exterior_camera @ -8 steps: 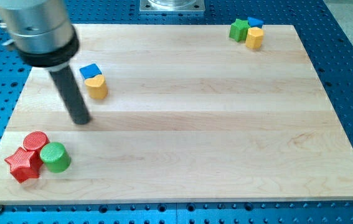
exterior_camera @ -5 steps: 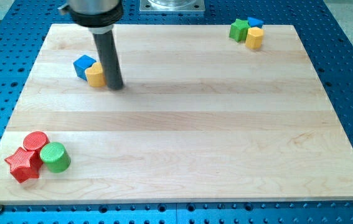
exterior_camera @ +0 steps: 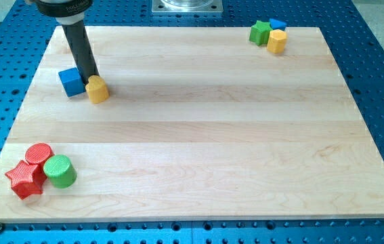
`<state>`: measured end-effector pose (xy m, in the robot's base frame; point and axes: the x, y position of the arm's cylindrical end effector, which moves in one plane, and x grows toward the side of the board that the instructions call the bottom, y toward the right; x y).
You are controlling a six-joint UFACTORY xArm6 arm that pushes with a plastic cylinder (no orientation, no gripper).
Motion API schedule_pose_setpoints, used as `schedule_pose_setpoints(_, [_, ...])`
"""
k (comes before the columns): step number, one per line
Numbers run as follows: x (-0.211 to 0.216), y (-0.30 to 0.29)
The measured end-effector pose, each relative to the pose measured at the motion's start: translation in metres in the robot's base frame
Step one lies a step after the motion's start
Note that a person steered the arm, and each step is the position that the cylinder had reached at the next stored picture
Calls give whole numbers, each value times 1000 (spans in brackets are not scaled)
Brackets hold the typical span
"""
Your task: Push the blue cube into the red star
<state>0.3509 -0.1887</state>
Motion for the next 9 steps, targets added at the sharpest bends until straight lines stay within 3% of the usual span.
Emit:
schedule_pose_setpoints(1, [-23,-4])
schedule_pose_setpoints(3, [110,-57])
schedule_pose_setpoints(4, [130,-53])
schedule_pose_setpoints(5, [118,-66])
schedule_pose_setpoints(7, [151,-101])
schedule_pose_setpoints(9, [148,-116])
